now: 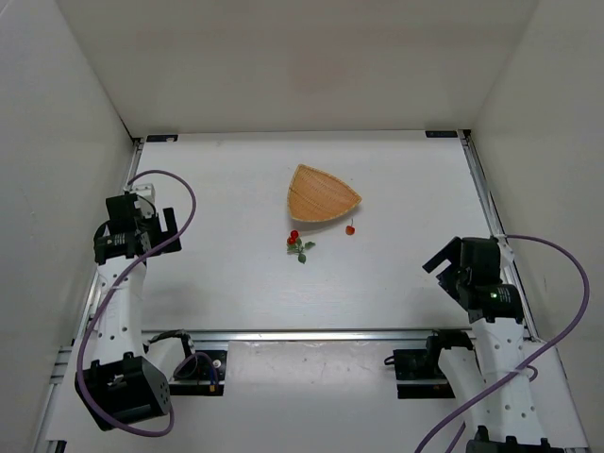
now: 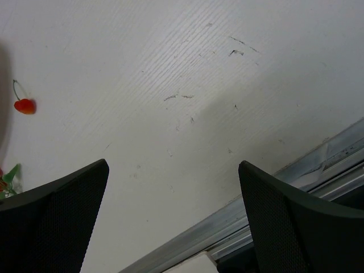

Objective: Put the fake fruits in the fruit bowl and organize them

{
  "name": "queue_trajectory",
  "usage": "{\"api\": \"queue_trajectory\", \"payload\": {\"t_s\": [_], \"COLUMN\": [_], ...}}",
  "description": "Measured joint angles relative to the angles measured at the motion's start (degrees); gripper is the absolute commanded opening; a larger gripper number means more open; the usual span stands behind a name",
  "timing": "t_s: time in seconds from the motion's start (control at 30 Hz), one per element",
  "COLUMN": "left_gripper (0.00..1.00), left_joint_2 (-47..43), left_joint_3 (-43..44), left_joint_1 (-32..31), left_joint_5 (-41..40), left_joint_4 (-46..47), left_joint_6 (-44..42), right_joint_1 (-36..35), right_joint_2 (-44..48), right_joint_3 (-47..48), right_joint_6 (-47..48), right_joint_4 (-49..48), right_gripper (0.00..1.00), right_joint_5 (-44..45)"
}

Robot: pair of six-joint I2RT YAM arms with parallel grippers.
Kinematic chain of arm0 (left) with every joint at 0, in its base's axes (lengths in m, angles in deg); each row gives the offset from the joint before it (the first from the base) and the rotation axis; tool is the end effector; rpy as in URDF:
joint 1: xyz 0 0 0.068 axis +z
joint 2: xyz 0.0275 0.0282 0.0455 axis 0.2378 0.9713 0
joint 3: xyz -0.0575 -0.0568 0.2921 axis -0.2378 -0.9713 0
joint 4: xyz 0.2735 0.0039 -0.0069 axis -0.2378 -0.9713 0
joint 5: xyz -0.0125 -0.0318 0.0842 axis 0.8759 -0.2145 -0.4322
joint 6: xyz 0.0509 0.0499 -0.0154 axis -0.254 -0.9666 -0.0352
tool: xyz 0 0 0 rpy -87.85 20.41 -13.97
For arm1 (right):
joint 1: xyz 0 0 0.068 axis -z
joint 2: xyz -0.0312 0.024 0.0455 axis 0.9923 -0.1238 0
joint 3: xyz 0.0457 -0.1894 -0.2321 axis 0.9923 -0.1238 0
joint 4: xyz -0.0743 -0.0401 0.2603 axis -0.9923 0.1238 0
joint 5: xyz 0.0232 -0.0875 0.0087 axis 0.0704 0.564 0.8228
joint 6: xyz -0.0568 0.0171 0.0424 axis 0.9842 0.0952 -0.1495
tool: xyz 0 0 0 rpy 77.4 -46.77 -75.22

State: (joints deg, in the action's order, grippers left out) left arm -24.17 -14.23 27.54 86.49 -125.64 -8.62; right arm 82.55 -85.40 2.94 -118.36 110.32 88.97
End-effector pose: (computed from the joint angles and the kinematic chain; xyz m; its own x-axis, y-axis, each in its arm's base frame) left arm 0.2015 0.0509 0.2965 -0.7716 -0.1279 -0.6231 -0.2061 0.9770 0.0546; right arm 0.1156 -0.0141 0.2616 -0.4383 0.6479 -0.6230 0.6131 0.7224 0.3199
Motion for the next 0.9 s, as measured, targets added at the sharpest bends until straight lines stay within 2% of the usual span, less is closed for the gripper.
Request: {"api": "queue_trajectory", "payload": {"t_s": [0.13,0.23,0.37,0.5,0.67,0.77,0.9], "left_gripper": [1.00,1.00,1.00,1.00,1.00,1.00,1.00], "left_joint_2": [-0.02,-0.02,-0.04,-0.74,-2.38,-2.71,-2.64], "left_joint_3": [0.00,0.00,0.00,0.00,-0.48,-0.85,-1.11], "left_joint_1": [0.00,0.00,-0.15,-1.36,-2.71,-2.71,-2.71], "left_joint_5": [1.53,3.34,5.09,4.61,2.89,1.62,0.68], "left_joint_4": [0.00,-0.07,-0.09,-0.11,-0.22,-0.48,-0.74], "left_joint_6": [-0.35,-1.16,-2.71,-4.39,-5.73,-6.03,-6.25], "right_joint_1": [-0.37,-4.07,-15.34,-23.26,-25.35,-26.14,-27.28], "right_joint_2": [-1.75,-6.91,-21.27,-40.59,-60.02,-68.61,-75.12], "right_joint_3": [0.24,2.14,9.84,21.33,30.97,36.76,41.38], "right_joint_6": [2.21,4.17,6.84,9.33,11.10,11.65,12.57], "right_joint_4": [-1.11,-3.37,-6.47,-11.04,-15.67,-16.41,-17.51], "right_gripper": [0.99,0.99,0.99,0.86,0.70,0.69,0.69], "right_joint_5": [-1.38,-1.92,0.85,3.54,2.05,0.98,-0.24]}}
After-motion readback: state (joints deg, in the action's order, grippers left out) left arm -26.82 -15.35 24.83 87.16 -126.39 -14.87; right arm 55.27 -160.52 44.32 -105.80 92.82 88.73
